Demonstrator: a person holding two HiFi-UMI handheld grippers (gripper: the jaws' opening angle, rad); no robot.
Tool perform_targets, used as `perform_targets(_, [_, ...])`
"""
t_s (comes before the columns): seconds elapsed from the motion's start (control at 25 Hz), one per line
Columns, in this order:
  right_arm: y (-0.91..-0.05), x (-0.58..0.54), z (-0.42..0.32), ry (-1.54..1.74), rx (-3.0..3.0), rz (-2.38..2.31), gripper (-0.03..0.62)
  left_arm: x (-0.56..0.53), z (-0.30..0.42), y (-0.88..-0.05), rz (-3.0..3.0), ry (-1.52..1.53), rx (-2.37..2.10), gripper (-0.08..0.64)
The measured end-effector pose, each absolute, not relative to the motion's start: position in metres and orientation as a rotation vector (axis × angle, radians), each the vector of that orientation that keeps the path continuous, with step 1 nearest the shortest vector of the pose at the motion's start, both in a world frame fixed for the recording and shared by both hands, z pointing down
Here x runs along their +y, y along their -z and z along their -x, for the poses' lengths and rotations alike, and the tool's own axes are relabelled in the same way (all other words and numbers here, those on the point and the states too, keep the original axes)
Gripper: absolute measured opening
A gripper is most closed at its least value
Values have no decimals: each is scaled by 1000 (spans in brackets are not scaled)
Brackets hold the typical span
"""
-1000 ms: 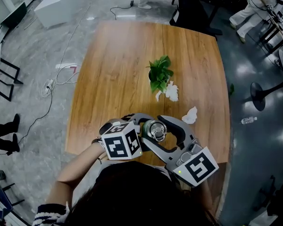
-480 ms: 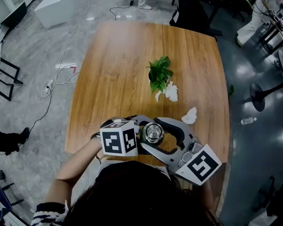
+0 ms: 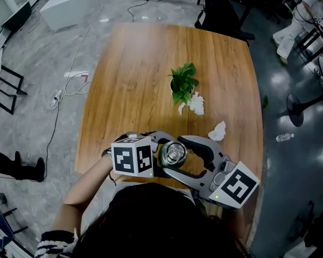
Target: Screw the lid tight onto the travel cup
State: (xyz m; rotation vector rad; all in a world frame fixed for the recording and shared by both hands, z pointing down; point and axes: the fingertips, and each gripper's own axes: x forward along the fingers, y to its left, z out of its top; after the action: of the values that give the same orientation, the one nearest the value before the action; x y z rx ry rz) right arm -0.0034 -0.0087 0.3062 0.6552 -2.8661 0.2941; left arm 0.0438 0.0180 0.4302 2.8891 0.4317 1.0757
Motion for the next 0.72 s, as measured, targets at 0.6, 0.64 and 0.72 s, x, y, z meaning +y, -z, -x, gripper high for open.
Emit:
perform_targets(0.6, [-305, -25, -4, -316, -2846, -925, 278, -13, -48, -434, -2917, -1111, 108, 388])
perform_targets(0.64, [-306, -20, -2, -287, -2843, -857, 278, -5, -48, -431, -2914, -1086, 194, 388])
perform_targets(0.72, [-308, -12, 1, -220, -2828, -740, 278, 12, -46, -427, -2905, -1053, 379, 388])
